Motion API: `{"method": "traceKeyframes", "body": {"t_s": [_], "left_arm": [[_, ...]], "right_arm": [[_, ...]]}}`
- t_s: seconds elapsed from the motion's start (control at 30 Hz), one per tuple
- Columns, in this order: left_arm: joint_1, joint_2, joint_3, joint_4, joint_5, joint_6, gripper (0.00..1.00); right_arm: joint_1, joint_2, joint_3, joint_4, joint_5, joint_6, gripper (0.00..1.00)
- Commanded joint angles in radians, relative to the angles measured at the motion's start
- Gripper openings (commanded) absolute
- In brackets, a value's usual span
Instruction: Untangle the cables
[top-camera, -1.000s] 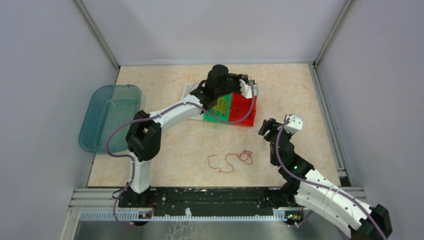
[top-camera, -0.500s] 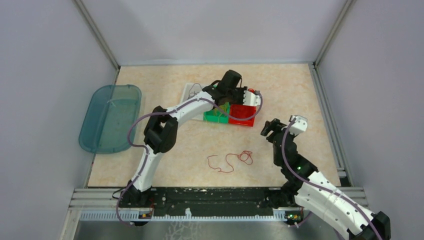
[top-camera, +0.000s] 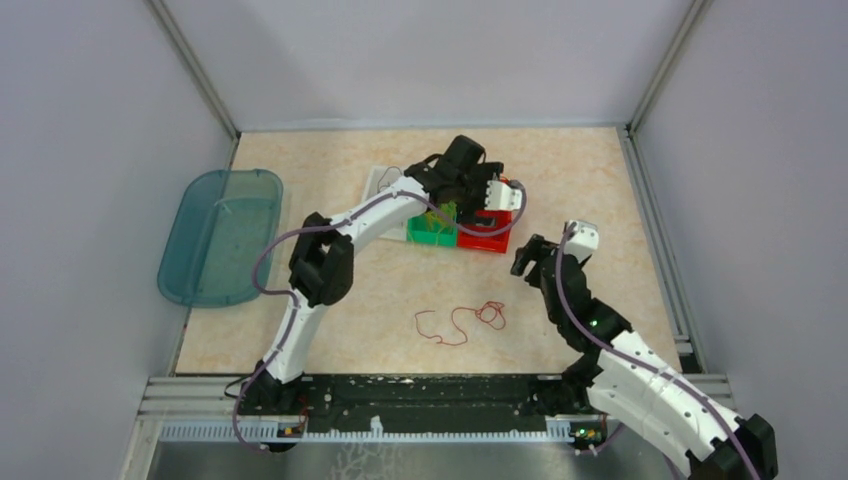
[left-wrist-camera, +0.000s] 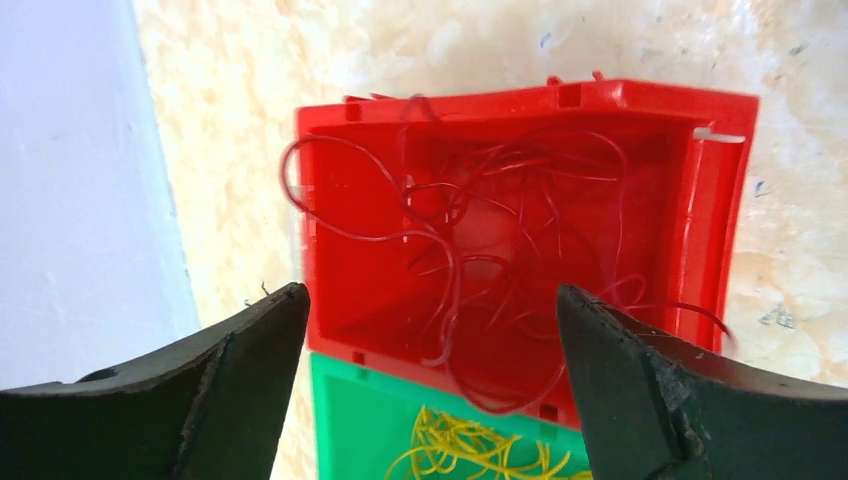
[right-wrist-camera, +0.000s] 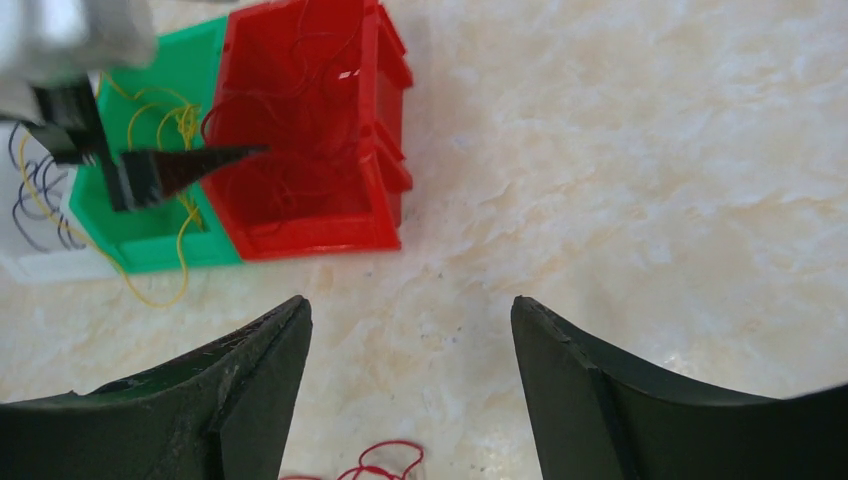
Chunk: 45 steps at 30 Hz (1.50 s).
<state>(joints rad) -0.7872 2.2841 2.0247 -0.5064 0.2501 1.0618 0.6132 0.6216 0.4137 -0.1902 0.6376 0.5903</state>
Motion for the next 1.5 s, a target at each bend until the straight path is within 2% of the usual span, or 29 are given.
{"method": "traceKeyframes", "body": {"t_s": [0.0, 0.1, 0.23, 0.3, 0.37, 0.4, 0.47, 0.6, 0.73, 0.9, 1.03, 1.1, 1.3, 1.47], "left_arm": [[0.025, -0.147, 0.089, -0.057, 0.096, -0.041, 1.00], [0.037, -0.216, 0.102, -0.095, 0.106, -0.050, 1.00], [0.066, -0.309, 0.102, -0.160, 0.139, -0.133, 1.00], [0.091, -0.344, 0.097, -0.190, 0.145, -0.206, 1.00], [0.132, -0.371, 0.102, -0.202, 0.143, -0.340, 1.00], [0.208, -0.396, 0.122, -0.252, 0.152, -0.475, 1.00], [0.262, -0.435, 0.102, -0.265, 0.159, -0.523, 1.00], [0.339, -0.579, -0.060, -0.264, 0.169, -0.596, 1.00], [0.355, -0.715, -0.236, -0.288, 0.190, -0.649, 1.00], [0.494, -0.774, -0.344, -0.309, 0.221, -0.701, 1.00], [0.622, -0.795, -0.386, -0.317, 0.261, -0.724, 1.00], [0.665, -0.828, -0.446, -0.281, 0.269, -0.732, 1.00], [0.733, -0.925, -0.635, -0.169, 0.262, -0.714, 1.00], [0.777, -0.946, -0.729, -0.134, 0.268, -0.690, 1.00]], "right_arm": [[-0.030, 0.038, 0.051, -0.028, -0.259, 0.003, 0.75], [-0.030, 0.063, 0.041, -0.035, -0.357, -0.010, 0.77], [-0.024, 0.109, 0.018, -0.029, -0.477, 0.002, 0.78], [0.008, 0.142, -0.007, -0.018, -0.470, 0.006, 0.78], [0.062, 0.177, -0.015, -0.014, -0.423, 0.002, 0.78], [0.126, 0.236, -0.017, -0.014, -0.387, -0.003, 0.78], [0.163, 0.271, -0.024, -0.011, -0.367, 0.000, 0.78], [0.226, 0.310, -0.064, 0.042, -0.360, 0.025, 0.78], [0.257, 0.369, -0.097, 0.113, -0.351, 0.062, 0.74], [0.276, 0.482, -0.081, 0.172, -0.289, 0.043, 0.57], [0.280, 0.510, -0.076, 0.204, -0.266, 0.037, 0.27], [0.281, 0.477, -0.070, 0.188, -0.253, 0.041, 0.18], [0.278, 0.294, 0.048, 0.058, -0.245, 0.013, 0.01], [0.174, 0.222, 0.297, -0.031, -0.276, -0.072, 0.00]]}}
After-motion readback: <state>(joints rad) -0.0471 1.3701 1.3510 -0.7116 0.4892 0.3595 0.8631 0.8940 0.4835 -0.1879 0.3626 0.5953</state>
